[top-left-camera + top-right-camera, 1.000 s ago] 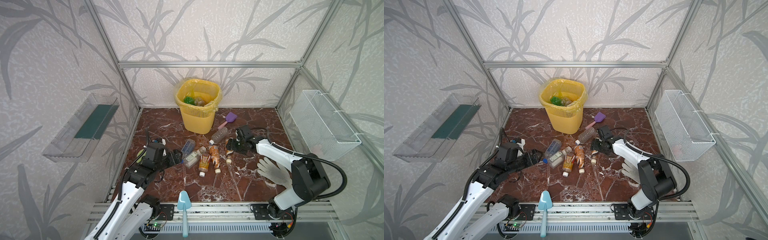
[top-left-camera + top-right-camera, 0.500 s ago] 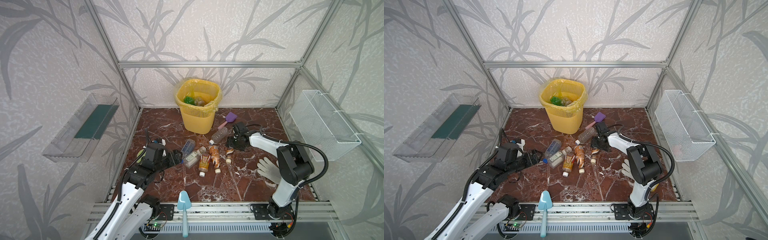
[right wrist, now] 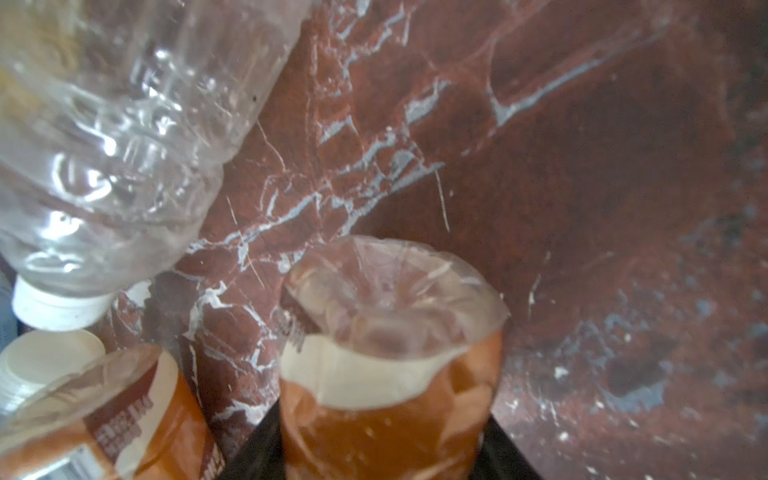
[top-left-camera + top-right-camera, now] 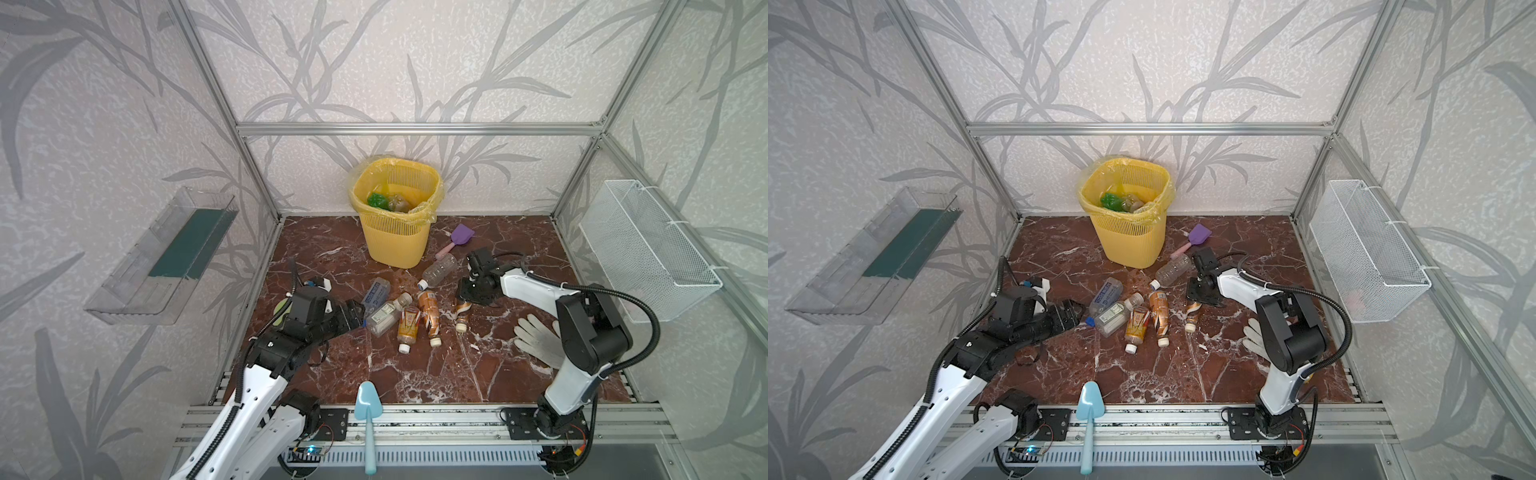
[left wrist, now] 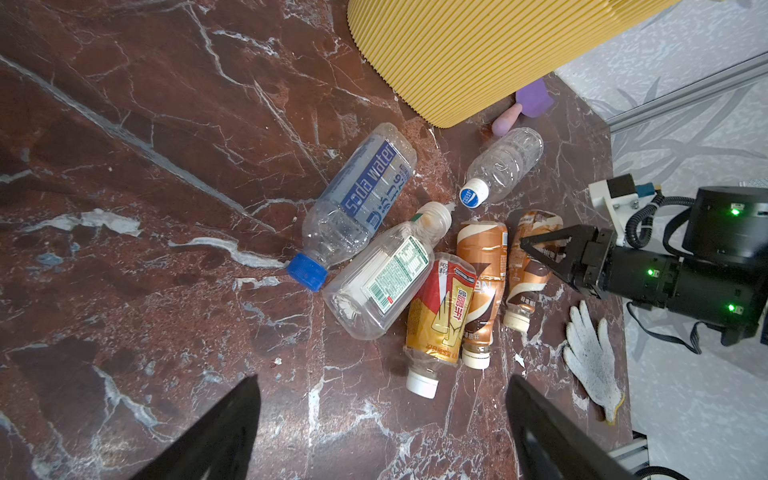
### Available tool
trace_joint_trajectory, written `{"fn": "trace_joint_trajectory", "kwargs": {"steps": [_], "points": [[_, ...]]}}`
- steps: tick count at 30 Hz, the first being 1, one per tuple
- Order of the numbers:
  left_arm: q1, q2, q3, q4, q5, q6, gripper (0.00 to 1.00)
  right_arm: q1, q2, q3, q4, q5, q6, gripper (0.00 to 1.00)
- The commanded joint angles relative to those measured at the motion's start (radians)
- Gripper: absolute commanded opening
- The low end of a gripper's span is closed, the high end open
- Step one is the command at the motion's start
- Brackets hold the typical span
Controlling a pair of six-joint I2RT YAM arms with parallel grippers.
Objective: Throw the plastic bottles in the bin
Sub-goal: 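Lower the right gripper onto the brown Nescafe bottle and close it, then lift the Nescafe bottle with the right gripper and drop it into the yellow bin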
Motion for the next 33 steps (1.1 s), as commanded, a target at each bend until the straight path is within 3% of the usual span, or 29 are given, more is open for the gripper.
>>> {"fn": "trace_joint_trajectory", "kwargs": {"steps": [1, 12, 20, 28, 33], "points": [[0.002, 0.008, -0.012, 0.009, 0.002, -0.008, 0.92, 0.01, -0.117, -0.076, -0.054, -0.021, -0.006, 0.51], [0.0, 0.079, -0.019, 0.07, 0.051, -0.013, 0.92, 0.112, -0.417, -0.346, -0.145, -0.039, 0.038, 0.51], [0.001, 0.125, -0.015, 0.094, 0.069, -0.008, 0.91, 0.226, -0.568, -0.443, -0.191, 0.005, 0.079, 0.51], [0.001, 0.139, -0.017, 0.092, 0.075, -0.004, 0.92, 0.237, -0.564, -0.435, -0.18, 0.013, 0.105, 0.51], [0.001, 0.115, -0.016, 0.081, 0.05, -0.008, 0.91, 0.237, -0.526, -0.291, -0.188, 0.046, 0.093, 0.51]]}}
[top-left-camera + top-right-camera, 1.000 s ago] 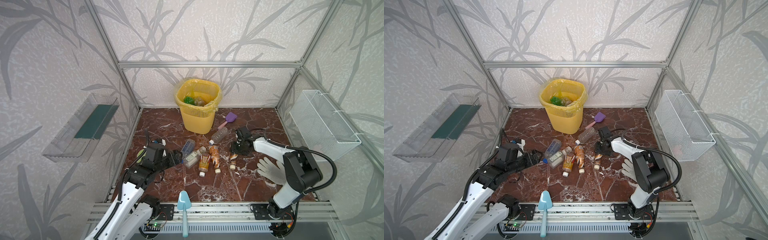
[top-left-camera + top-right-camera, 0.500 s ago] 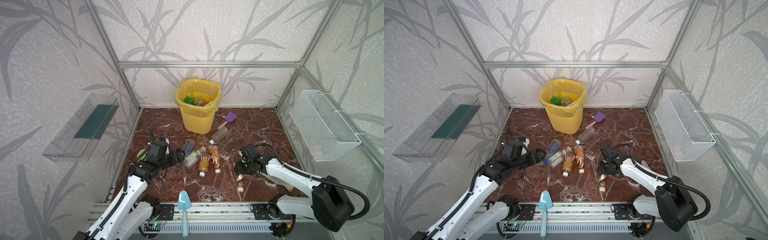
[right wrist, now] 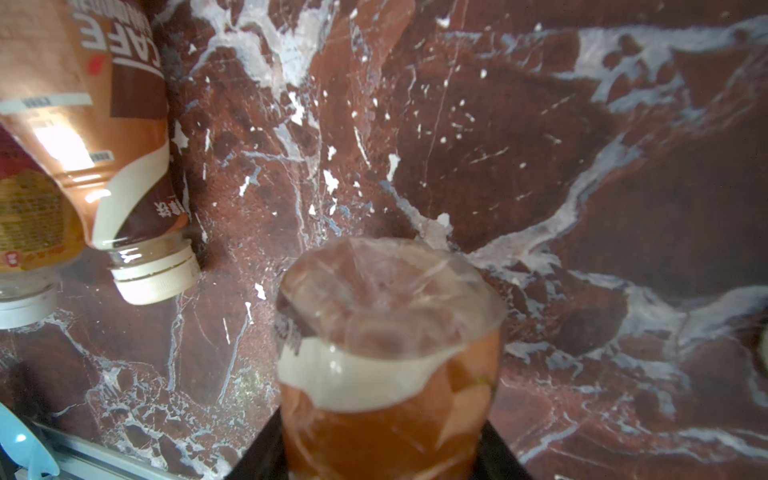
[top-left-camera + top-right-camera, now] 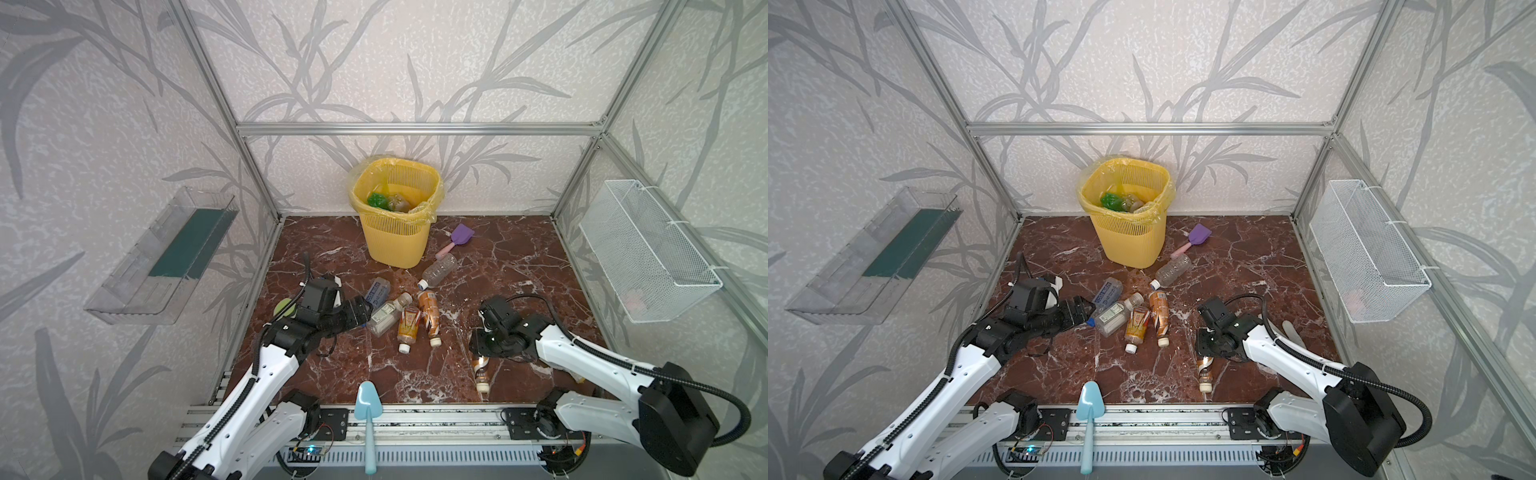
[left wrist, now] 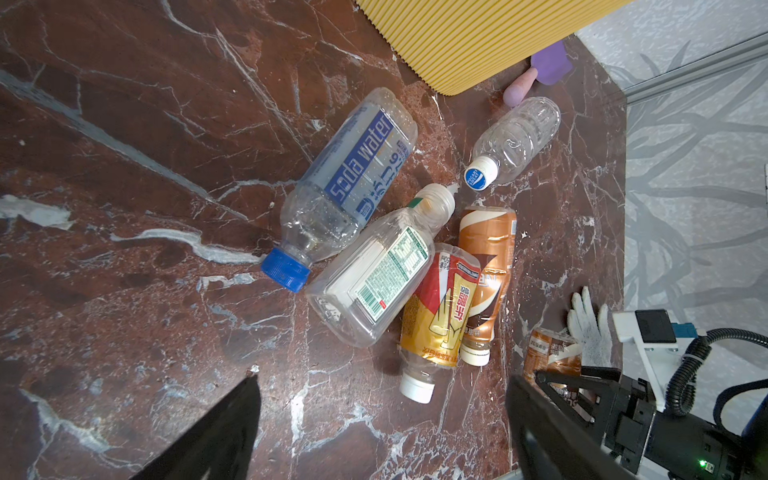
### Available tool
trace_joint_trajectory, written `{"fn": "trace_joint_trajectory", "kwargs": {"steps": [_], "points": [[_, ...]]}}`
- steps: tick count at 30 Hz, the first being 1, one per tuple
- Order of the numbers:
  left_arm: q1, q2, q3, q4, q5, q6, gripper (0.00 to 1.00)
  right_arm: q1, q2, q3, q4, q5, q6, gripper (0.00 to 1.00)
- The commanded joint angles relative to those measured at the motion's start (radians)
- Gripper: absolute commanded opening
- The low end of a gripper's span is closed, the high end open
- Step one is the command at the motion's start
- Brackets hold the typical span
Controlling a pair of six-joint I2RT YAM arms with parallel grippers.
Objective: Throw the plastic bottles in the bin
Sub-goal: 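Lift the Nescafe bottle with the right gripper and drop it into the yellow bin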
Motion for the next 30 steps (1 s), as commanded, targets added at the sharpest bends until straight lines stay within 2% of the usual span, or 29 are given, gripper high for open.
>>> {"fn": "trace_joint_trajectory", "kwargs": {"steps": [1, 4, 7, 8, 10, 12, 13, 14, 15, 16, 22, 30], "points": [[0.0, -0.027, -0.004, -0.001, -0.025, -0.003, 0.92, 0.004, 0.016, 0.16, 0.001, 0.051, -0.038, 0.52], [0.001, -0.052, 0.011, -0.009, -0.052, -0.003, 0.92, -0.02, 0.091, 0.487, -0.037, 0.063, -0.108, 0.52], [0.003, -0.05, 0.071, -0.049, -0.069, 0.006, 0.92, -0.031, 0.284, 1.023, -0.149, 0.065, -0.175, 0.55], [0.003, -0.045, 0.096, -0.067, -0.072, 0.008, 0.92, -0.032, 0.376, 1.257, -0.196, 0.081, -0.193, 0.57], [0.001, -0.043, 0.142, -0.102, -0.07, 0.008, 0.92, -0.034, 0.61, 1.754, -0.322, 0.128, -0.216, 0.69], [0.002, -0.054, 0.166, -0.113, -0.077, -0.006, 0.92, -0.072, 0.956, 2.384, -0.489, 0.127, -0.186, 0.75], [0.003, -0.063, 0.172, -0.116, -0.08, -0.008, 0.92, -0.113, 1.036, 2.51, -0.483, 0.063, -0.121, 0.75], [0.003, -0.07, 0.177, -0.118, -0.085, -0.009, 0.92, -0.157, 0.986, 2.329, -0.388, -0.02, -0.045, 0.78], [0.004, -0.076, 0.184, -0.127, -0.092, -0.004, 0.92, -0.17, 0.919, 2.142, -0.305, -0.041, -0.028, 0.95], [0.004, -0.079, 0.191, -0.137, -0.099, 0.003, 0.92, -0.159, 0.867, 2.014, -0.266, -0.019, -0.048, 0.99], [0.005, -0.082, 0.177, -0.163, -0.127, 0.03, 0.92, -0.123, 0.528, 1.499, -0.075, 0.074, -0.108, 0.99], [0.005, -0.07, 0.097, -0.084, -0.084, -0.007, 0.92, -0.151, 0.234, 1.051, -0.073, 0.084, -0.117, 0.99]]}}
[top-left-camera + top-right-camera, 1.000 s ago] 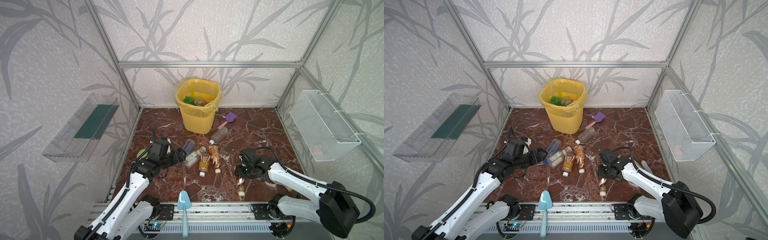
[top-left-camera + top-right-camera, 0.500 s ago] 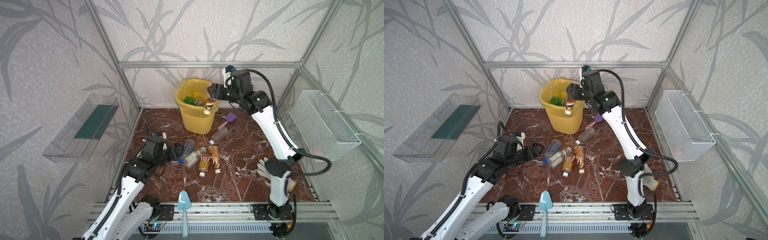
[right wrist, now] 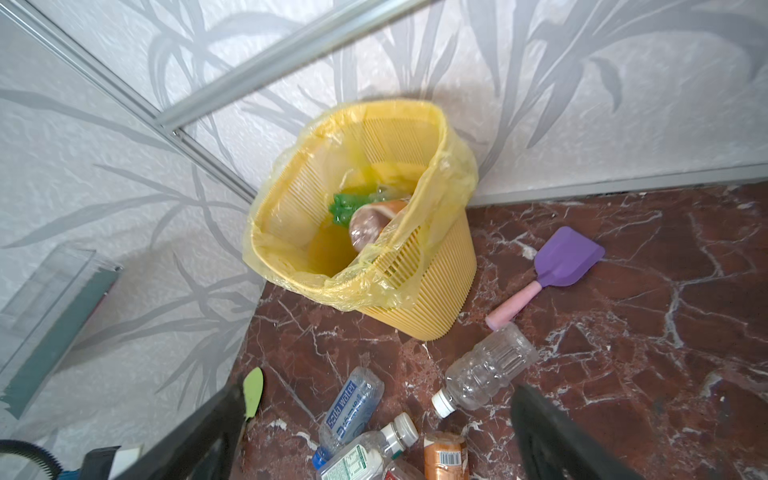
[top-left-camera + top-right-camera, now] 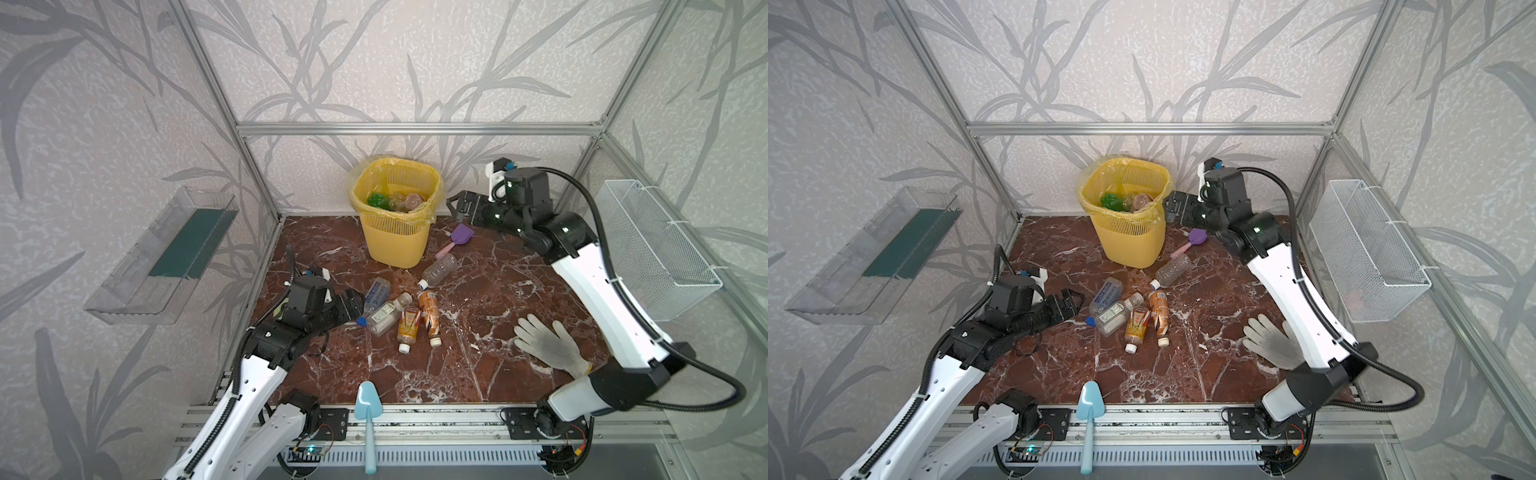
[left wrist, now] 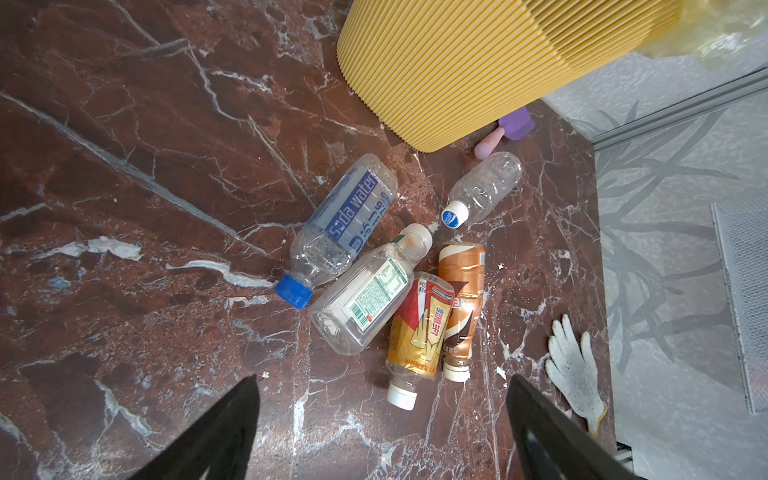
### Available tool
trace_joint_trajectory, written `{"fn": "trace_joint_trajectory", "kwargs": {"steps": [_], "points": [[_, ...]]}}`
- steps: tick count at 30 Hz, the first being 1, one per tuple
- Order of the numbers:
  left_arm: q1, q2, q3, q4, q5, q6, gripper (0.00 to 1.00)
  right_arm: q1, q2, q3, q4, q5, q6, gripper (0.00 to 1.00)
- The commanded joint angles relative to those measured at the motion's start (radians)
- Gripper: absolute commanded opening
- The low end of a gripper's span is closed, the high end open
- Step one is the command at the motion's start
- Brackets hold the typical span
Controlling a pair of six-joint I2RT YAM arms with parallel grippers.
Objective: Throw the plastic bottles in the bin
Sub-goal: 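Lift the Nescafe bottle with the right gripper and drop it into the yellow bin, then return the right gripper over the bottle pile, then lower the left gripper onto the blue-capped soda water bottle and close it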
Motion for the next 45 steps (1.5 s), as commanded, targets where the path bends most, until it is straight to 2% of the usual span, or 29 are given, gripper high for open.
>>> {"fn": "trace_joint_trajectory", "kwargs": {"steps": [1, 10, 17, 20, 28, 37, 45], "points": [[0.005, -0.006, -0.027, 0.026, 0.009, -0.013, 0.92, -0.011, -0.073, -0.164, 0.028, 0.024, -0.005, 0.99], [0.004, -0.02, -0.1, 0.046, 0.034, -0.014, 0.92, 0.0, -0.276, -0.69, 0.138, -0.038, 0.078, 0.99], [0.005, -0.015, -0.136, 0.064, 0.065, -0.027, 0.92, 0.006, -0.356, -0.942, 0.204, -0.099, 0.13, 0.99], [0.003, -0.006, -0.147, 0.085, 0.09, -0.027, 0.91, 0.006, -0.363, -0.999, 0.222, -0.137, 0.138, 0.99], [0.003, 0.015, -0.17, 0.112, 0.127, -0.027, 0.88, 0.019, -0.342, -1.093, 0.277, -0.199, 0.193, 0.83], [-0.005, 0.05, -0.18, 0.139, 0.179, -0.022, 0.82, 0.036, -0.3, -1.137, 0.334, -0.24, 0.226, 0.79], [-0.02, 0.065, -0.185, 0.148, 0.169, -0.014, 0.79, 0.042, -0.293, -1.159, 0.362, -0.248, 0.24, 0.76]]}}
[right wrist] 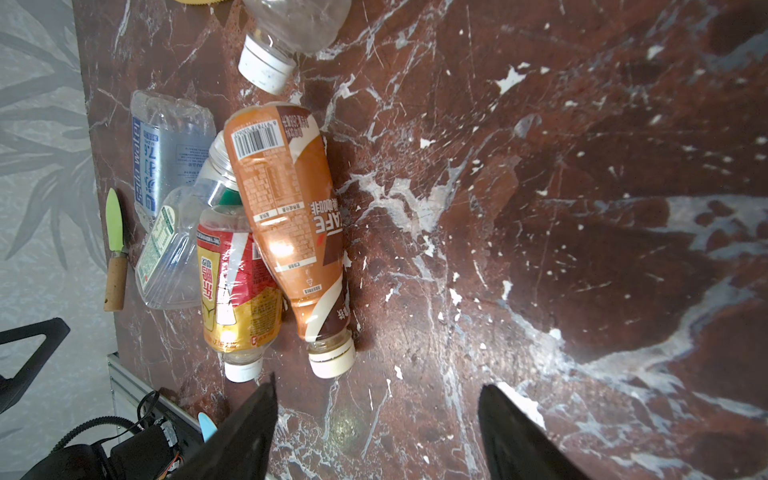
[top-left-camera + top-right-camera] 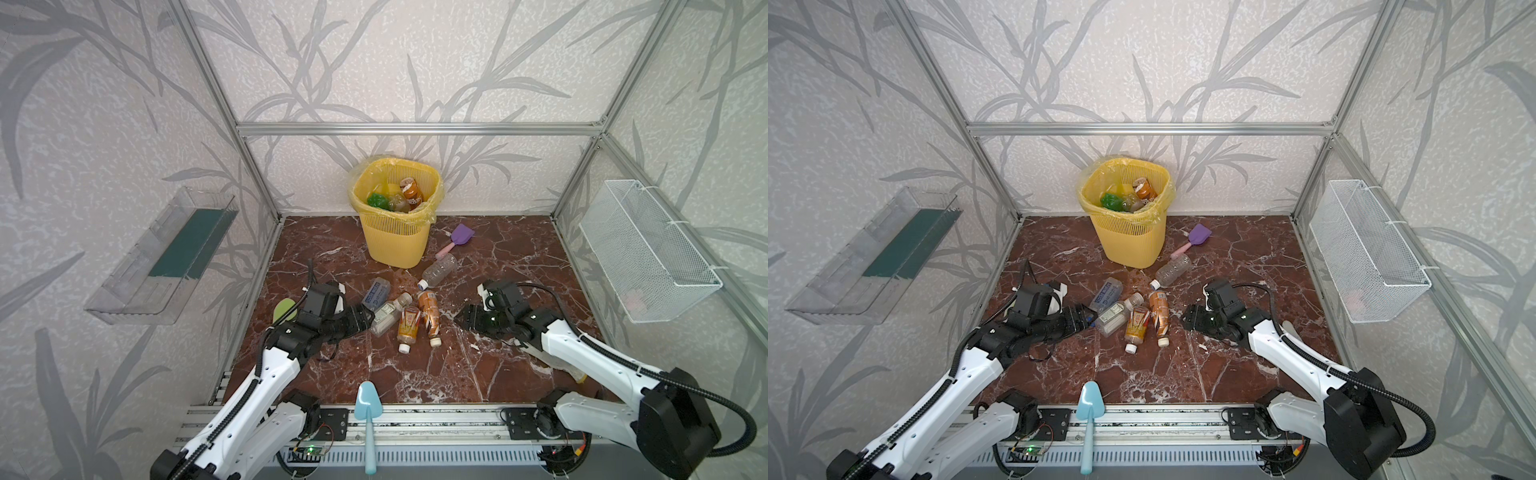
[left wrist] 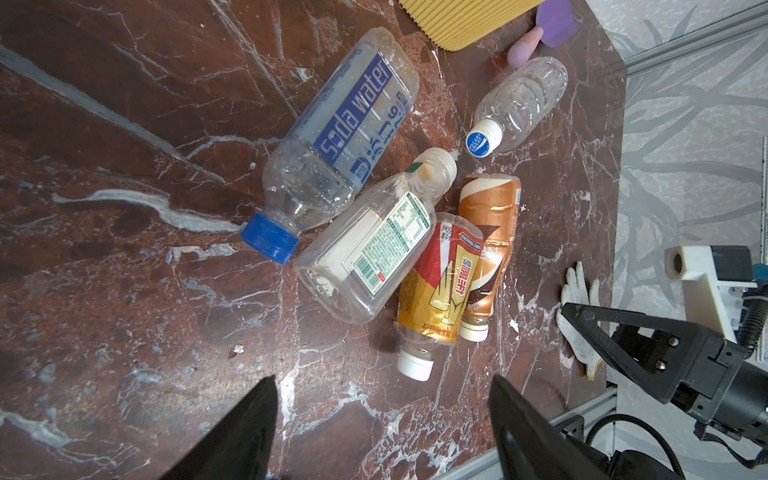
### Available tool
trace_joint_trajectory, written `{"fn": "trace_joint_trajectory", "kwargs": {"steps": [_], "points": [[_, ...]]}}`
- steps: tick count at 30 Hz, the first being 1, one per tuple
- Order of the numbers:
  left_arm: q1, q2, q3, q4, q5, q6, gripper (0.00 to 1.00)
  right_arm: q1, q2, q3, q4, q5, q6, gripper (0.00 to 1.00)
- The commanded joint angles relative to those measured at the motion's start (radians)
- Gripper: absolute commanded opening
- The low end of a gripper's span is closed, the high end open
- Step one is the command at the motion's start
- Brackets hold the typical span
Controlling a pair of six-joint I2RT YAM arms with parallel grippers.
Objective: Throw the plastic bottles in the bin
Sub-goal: 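Lower the left gripper onto the blue-capped soda water bottle and close it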
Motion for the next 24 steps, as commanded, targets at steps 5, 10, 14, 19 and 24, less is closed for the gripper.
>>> {"fn": "trace_joint_trajectory", "kwargs": {"steps": [5, 10, 14, 19, 24], "points": [[-0.004, 0.04, 0.003, 0.035, -0.015, 0.041, 0.8, 0.009, 0.005, -0.026, 0.04, -0.022, 0.019, 0.76], [-0.003, 0.095, 0.037, 0.052, -0.109, 0.11, 0.81, 0.009, -0.004, -0.033, 0.041, -0.022, 0.02, 0.75], [0.004, 0.21, 0.121, 0.029, -0.144, 0.17, 0.85, 0.01, -0.014, -0.038, 0.035, -0.021, 0.018, 0.75], [0.01, 0.356, 0.216, 0.037, -0.133, 0.2, 0.86, 0.011, -0.03, -0.05, 0.032, -0.013, 0.018, 0.75], [0.01, 0.463, 0.258, 0.084, -0.16, 0.195, 0.93, 0.009, -0.047, -0.059, 0.023, -0.015, 0.018, 0.75]]}}
